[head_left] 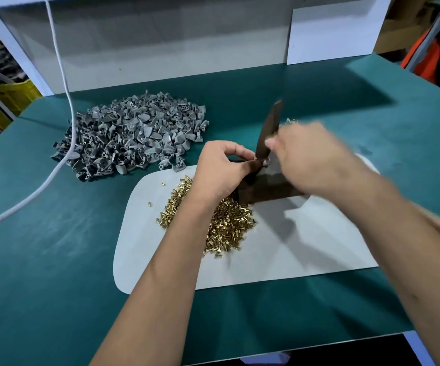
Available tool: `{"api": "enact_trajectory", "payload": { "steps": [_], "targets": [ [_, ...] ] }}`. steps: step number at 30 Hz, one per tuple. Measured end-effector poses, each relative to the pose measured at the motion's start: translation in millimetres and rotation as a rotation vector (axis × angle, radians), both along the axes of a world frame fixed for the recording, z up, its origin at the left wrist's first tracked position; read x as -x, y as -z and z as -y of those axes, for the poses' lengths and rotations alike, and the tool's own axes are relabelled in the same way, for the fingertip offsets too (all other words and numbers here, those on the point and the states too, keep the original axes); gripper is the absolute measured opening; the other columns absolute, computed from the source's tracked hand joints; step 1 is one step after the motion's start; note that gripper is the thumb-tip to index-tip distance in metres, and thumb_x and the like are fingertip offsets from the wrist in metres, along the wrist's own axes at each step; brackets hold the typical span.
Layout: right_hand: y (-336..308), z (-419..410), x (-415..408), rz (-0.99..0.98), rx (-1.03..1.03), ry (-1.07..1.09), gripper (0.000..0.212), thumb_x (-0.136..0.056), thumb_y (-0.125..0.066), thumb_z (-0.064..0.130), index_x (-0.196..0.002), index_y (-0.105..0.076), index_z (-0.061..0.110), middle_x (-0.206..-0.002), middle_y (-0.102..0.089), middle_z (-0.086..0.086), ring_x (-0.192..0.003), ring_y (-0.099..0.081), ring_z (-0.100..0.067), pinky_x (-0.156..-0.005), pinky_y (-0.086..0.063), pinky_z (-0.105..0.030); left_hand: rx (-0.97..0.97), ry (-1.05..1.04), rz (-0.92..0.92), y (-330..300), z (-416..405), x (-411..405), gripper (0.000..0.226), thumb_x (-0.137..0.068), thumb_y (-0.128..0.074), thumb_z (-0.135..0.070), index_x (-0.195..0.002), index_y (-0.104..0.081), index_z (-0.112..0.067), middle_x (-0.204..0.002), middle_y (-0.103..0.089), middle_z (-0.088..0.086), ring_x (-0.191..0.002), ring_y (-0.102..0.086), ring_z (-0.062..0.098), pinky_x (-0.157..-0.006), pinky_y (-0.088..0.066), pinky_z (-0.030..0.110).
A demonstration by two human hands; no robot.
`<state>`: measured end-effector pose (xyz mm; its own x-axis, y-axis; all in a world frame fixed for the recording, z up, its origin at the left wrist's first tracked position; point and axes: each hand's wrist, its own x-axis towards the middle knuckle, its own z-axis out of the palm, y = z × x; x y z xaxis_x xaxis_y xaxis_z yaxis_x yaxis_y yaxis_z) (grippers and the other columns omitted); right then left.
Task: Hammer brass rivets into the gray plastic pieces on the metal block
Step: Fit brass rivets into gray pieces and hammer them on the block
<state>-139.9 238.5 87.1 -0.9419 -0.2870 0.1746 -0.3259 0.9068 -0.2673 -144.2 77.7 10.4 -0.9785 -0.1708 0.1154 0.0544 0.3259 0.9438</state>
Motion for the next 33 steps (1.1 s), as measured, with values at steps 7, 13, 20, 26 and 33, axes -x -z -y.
{"api": "enact_trajectory", "payload": {
  "steps": [7, 13, 20, 26, 33],
  "targets": [
    [-9, -7, 4, -0.241, 0.258, 0.051, 0.039, -0.102, -0.037, 0.048, -0.085, -0.055, 0.018, -0.077, -0.057, -0.011, -0.072, -0.053, -0.040, -0.064, -0.045, -0.042, -0.011, -0.006, 0.005, 1, 1, 1, 0.017, -0.075, -0.089, -0.013, -0.069, -0.078, -0.024, -0.078, -0.075, -0.019, -0.090, -0.072, 0.000, -0.082, -0.057, 0.021],
    [-9, -5, 8, 0.086, -0.130, -0.014, 0.042, -0.106, -0.042, 0.044, -0.068, -0.039, 0.025, -0.077, -0.051, -0.006, -0.080, -0.055, -0.039, -0.069, -0.045, -0.040, -0.023, 0.002, -0.013, 1, 1, -1, 0.016, -0.075, -0.089, -0.012, -0.070, -0.078, -0.022, -0.080, -0.077, -0.012, -0.095, -0.073, 0.011, -0.087, -0.058, 0.030],
    [-1, -6, 1, 0.096, -0.153, -0.051, 0.027, -0.109, -0.039, 0.033, -0.091, -0.055, 0.021, -0.104, -0.064, -0.019, -0.086, -0.052, -0.038, -0.074, -0.043, -0.040, -0.012, 0.012, -0.015, 1, 1, 1, 0.020, -0.075, -0.089, -0.011, -0.068, -0.077, -0.025, -0.072, -0.074, -0.021, -0.084, -0.069, -0.002, -0.077, -0.055, 0.015],
    [-12, -14, 8, -0.194, 0.165, 0.006, 0.031, -0.105, -0.043, 0.041, -0.084, -0.051, 0.020, -0.078, -0.055, -0.010, -0.067, -0.047, -0.034, -0.066, -0.041, -0.037, -0.006, -0.018, -0.001, 0, 0, 0, 0.017, -0.074, -0.090, -0.012, -0.068, -0.078, -0.022, -0.075, -0.075, -0.019, -0.088, -0.071, 0.000, -0.081, -0.055, 0.018],
    [-4, -22, 15, 0.060, -0.064, -0.085, 0.042, -0.103, -0.048, 0.045, -0.068, -0.045, 0.024, -0.075, -0.056, -0.002, -0.076, -0.055, -0.035, -0.064, -0.042, -0.038, 0.014, 0.009, -0.008, -2, 0, -3, 0.009, -0.076, -0.089, -0.014, -0.076, -0.081, -0.016, -0.083, -0.073, -0.017, -0.101, -0.070, 0.004, -0.089, -0.053, 0.022]
  ]
}}
